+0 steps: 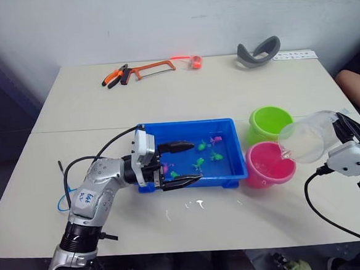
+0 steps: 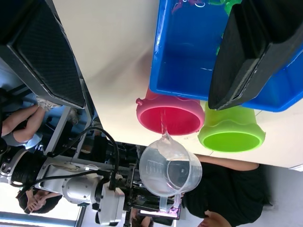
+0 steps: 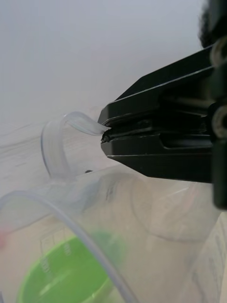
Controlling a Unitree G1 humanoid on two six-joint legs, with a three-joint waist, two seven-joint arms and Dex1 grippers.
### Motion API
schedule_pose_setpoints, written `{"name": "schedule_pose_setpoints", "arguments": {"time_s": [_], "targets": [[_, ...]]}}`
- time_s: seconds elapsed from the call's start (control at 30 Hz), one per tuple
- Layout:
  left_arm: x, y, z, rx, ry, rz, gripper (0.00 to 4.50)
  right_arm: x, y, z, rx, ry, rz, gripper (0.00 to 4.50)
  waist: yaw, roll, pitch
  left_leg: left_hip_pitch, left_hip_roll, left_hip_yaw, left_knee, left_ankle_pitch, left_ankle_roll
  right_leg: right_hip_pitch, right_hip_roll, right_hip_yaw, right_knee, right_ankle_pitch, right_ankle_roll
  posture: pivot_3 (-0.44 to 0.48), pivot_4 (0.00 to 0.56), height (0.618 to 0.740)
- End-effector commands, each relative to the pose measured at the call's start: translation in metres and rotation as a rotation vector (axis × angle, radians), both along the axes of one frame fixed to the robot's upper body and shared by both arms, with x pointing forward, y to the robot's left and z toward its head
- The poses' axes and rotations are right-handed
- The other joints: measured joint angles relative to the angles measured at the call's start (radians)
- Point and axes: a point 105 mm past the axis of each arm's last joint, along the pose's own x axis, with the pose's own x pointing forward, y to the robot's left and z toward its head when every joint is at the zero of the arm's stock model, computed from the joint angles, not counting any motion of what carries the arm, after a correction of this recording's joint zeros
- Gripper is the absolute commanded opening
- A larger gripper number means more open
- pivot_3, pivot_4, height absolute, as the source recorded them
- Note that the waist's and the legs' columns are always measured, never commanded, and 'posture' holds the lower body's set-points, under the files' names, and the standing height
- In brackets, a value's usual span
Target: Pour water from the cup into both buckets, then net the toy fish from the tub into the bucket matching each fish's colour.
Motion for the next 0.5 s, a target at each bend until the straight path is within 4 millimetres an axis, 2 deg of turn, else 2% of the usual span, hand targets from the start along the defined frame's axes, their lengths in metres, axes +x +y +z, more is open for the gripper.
{"name": "schedule_pose_setpoints", "arguments": {"time_s": [0.03,0.13,0.23,0.37,0.5], "targets": [[0.0,0.01,0.013,-0.039,-0.046,0.038,4.5,-0.005,-0.018,0.01,0.299,-0.038,-0.014,0.04,0.0,0.0,0.0,0.0,0.0,0.0,0.0,0.0,0.0,0.0,0.0,0.0,0.0,0.0,0.0,0.0,0.15,0.74],[0.002,0.017,0.018,-0.067,-0.041,0.071,4.5,-0.007,-0.03,0.008,0.474,-0.026,-0.021,0.04,0.0,0.0,0.0,0.0,0.0,-0.001,0.0,0.0,0.0,0.0,0.0,0.0,0.0,0.0,0.0,0.0,0.15,0.74],[0.004,0.027,0.027,-0.113,-0.032,0.112,4.5,-0.009,-0.038,0.017,0.644,-0.031,-0.008,0.04,0.0,0.0,0.0,0.0,0.0,-0.001,0.0,0.0,0.0,0.0,-0.001,0.0,0.001,0.0,0.0,0.0,0.15,0.74],[0.011,0.037,0.037,-0.161,-0.036,0.178,4.5,-0.001,-0.044,0.024,0.901,0.005,0.02,0.04,-0.001,0.0,0.0,0.0,0.001,-0.001,0.001,0.0,0.0,0.0,-0.001,0.0,0.001,0.0,0.0,0.0,0.15,0.74],[0.022,0.038,0.049,-0.182,-0.063,0.231,4.5,0.01,-0.051,0.034,0.966,0.027,-0.021,0.04,0.0,0.0,0.0,0.0,0.0,-0.001,0.001,0.0,0.0,0.0,-0.001,0.0,0.002,0.0,0.0,0.0,0.15,0.74]]}}
